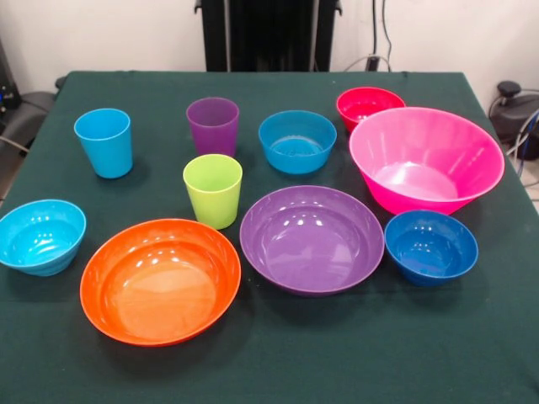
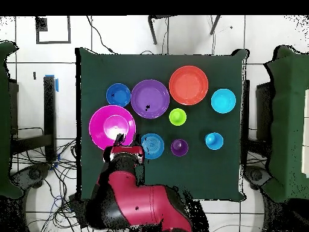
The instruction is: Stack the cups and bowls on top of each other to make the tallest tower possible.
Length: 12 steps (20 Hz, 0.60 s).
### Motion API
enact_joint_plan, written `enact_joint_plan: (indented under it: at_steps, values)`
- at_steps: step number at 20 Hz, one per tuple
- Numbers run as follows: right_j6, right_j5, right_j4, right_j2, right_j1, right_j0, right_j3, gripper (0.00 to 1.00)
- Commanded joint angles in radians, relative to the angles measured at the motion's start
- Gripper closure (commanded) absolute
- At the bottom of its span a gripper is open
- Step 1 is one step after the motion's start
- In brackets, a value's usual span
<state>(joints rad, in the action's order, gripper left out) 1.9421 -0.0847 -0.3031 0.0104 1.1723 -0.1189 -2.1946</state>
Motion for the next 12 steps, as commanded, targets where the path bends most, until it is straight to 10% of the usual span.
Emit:
enact_joint_plan:
  at_steps: [1,12]
  values:
    - [0.078,-0.151,-0.074,-0.075,-0.185,0.053,-0.003,0.0]
    - [0.053,-0.382,-0.027,-0.17,-0.376,0.118,0.058,0.0]
